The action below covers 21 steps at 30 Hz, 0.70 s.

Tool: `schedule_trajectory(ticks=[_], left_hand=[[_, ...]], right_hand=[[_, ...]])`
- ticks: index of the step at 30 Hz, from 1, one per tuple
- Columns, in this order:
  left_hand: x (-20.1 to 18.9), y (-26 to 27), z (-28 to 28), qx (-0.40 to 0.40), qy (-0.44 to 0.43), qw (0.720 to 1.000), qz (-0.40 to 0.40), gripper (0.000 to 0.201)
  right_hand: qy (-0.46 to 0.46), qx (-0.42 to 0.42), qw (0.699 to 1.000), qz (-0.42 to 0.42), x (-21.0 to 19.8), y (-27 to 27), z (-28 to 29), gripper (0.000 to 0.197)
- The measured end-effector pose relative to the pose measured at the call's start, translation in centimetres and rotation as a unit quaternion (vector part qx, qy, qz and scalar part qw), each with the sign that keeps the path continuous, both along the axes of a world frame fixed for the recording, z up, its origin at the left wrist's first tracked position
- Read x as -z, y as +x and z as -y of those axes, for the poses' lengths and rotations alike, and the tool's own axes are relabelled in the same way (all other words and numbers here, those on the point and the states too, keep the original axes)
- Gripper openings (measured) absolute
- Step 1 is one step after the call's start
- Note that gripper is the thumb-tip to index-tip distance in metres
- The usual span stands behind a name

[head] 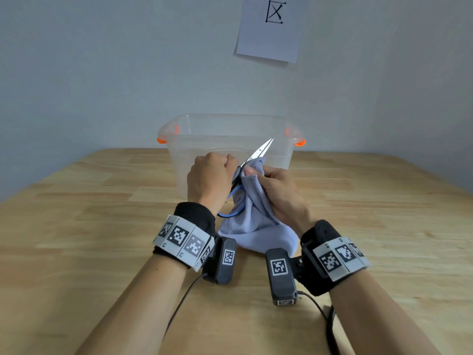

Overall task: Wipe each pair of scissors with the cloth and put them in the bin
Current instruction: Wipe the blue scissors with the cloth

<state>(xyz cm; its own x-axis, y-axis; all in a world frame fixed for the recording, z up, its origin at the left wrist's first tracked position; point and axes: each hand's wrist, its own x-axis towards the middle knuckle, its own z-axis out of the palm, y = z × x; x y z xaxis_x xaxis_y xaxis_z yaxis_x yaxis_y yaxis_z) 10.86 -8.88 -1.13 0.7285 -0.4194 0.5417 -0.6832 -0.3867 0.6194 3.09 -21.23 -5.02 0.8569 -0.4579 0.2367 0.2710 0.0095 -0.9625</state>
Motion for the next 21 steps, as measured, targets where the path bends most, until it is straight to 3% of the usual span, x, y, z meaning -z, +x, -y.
schedule_trajectory(ticks=[3,5,10,12,15,21], left_hand=[[-0.2,-0.1,-0.2,-0.001,0.002,1.0,0.003,0.056],[-0.2,-0.1,-0.3,0.002,0.004,1.0,-0.008,0.057],[0.0,-0.1,-0.2,0.007,-0.01,0.999,-0.031,0.056],[0.0,0.0,-0.3,0.005,-0.013,0.999,-0.031,0.056],[-0.2,-0.2,-0.4,0.001,-0.024,0.999,-0.035,0.057],[-0.1,-0.1,-0.3,0.004,-0.028,0.999,-0.023,0.058]], right_hand=[[-0.065,0.03,0.997,-0.014,-0.5,-0.3,0.2,0.041],[-0.072,0.023,0.997,-0.016,-0.8,-0.6,0.4,0.034],[0.025,-0.005,1.0,-0.004,-0.2,-0.4,0.9,0.028],[0.079,-0.025,0.997,0.005,-0.2,-0.5,1.1,0.035],[0.131,-0.05,0.99,0.016,-0.8,-1.0,1.2,0.025],[0.113,-0.065,0.991,0.026,-0.9,-0.8,0.3,0.022]])
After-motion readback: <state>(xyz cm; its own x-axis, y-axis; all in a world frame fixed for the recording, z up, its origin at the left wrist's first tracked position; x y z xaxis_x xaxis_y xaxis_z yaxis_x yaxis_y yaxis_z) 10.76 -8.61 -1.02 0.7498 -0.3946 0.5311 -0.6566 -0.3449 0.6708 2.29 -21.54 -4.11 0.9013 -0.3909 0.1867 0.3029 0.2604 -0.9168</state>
